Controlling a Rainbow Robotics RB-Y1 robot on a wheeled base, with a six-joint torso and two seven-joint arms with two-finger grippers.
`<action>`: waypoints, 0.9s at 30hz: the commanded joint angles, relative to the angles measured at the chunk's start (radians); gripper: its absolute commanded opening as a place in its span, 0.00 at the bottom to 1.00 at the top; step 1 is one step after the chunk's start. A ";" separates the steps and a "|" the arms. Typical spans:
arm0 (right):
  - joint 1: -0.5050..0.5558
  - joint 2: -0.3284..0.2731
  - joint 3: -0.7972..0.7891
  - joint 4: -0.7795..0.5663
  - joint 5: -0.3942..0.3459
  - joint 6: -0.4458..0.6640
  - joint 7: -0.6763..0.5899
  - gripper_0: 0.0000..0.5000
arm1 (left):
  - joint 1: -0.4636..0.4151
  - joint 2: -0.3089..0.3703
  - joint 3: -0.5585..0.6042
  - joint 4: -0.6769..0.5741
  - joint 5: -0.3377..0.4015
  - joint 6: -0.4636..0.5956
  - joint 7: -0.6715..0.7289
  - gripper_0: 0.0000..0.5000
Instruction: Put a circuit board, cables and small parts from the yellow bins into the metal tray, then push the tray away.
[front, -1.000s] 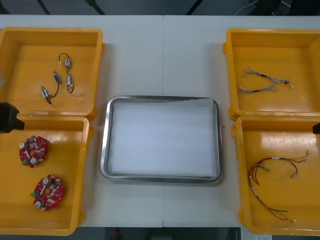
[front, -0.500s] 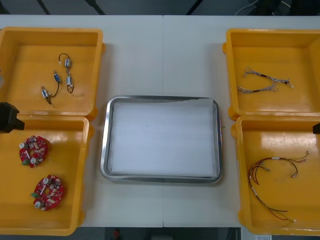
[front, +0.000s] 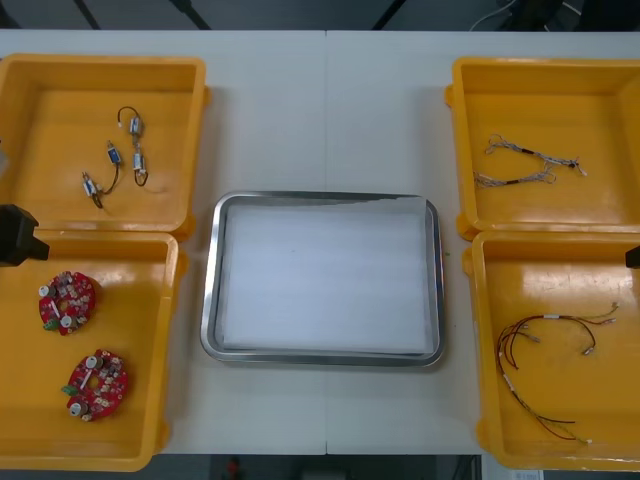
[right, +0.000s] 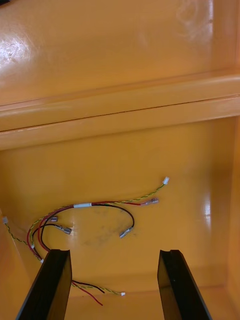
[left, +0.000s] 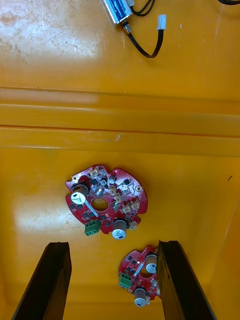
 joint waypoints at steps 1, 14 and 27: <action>0.008 0.005 -0.018 -0.003 0.007 0.006 0.010 1.00 | 0.014 0.048 0.014 -0.017 -0.009 -0.006 -0.035 1.00; 0.008 0.005 -0.018 -0.003 0.007 0.006 0.010 1.00 | 0.014 0.048 0.014 -0.017 -0.009 -0.006 -0.035 1.00; 0.034 -0.065 0.084 0.005 -0.040 -0.038 0.056 1.00 | 0.072 0.048 0.020 -0.014 0.033 -0.017 -0.104 1.00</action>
